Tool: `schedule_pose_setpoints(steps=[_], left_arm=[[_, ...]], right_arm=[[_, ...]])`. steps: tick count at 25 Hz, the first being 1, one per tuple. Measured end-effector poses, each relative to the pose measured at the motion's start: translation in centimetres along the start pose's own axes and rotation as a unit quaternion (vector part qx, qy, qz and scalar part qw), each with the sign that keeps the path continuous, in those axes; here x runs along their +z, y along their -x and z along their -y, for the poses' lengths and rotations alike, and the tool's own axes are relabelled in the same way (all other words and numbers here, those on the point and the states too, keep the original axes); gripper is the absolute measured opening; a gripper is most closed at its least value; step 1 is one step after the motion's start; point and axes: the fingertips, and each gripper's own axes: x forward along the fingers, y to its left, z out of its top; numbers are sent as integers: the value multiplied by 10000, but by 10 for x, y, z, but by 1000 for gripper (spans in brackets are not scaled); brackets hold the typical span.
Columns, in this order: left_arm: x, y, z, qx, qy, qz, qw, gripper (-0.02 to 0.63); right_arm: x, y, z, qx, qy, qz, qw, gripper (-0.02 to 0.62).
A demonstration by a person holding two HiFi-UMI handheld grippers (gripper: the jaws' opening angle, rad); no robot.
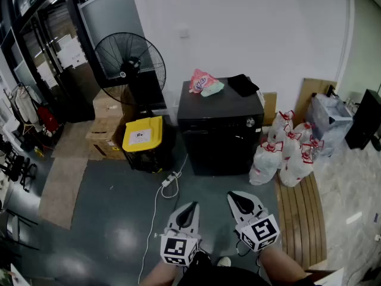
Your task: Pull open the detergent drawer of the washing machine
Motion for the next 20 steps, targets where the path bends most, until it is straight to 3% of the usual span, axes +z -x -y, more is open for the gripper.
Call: schedule_pose_setpoints(steps=[13,17,20], left_arm=[[-14,-19,-17,-60,32,-121,9999,11],[-13,-23,-33,-68,115,-153,9998,15],[-17,-30,-48,-110,160,-122,9997,100]], right_arm=[[-17,-27,12,33,-281,-18,9996,10],[-21,-43,12,3,-358,-42,9993,78],[-22,-61,14,-10,-387,-44,9992,114]])
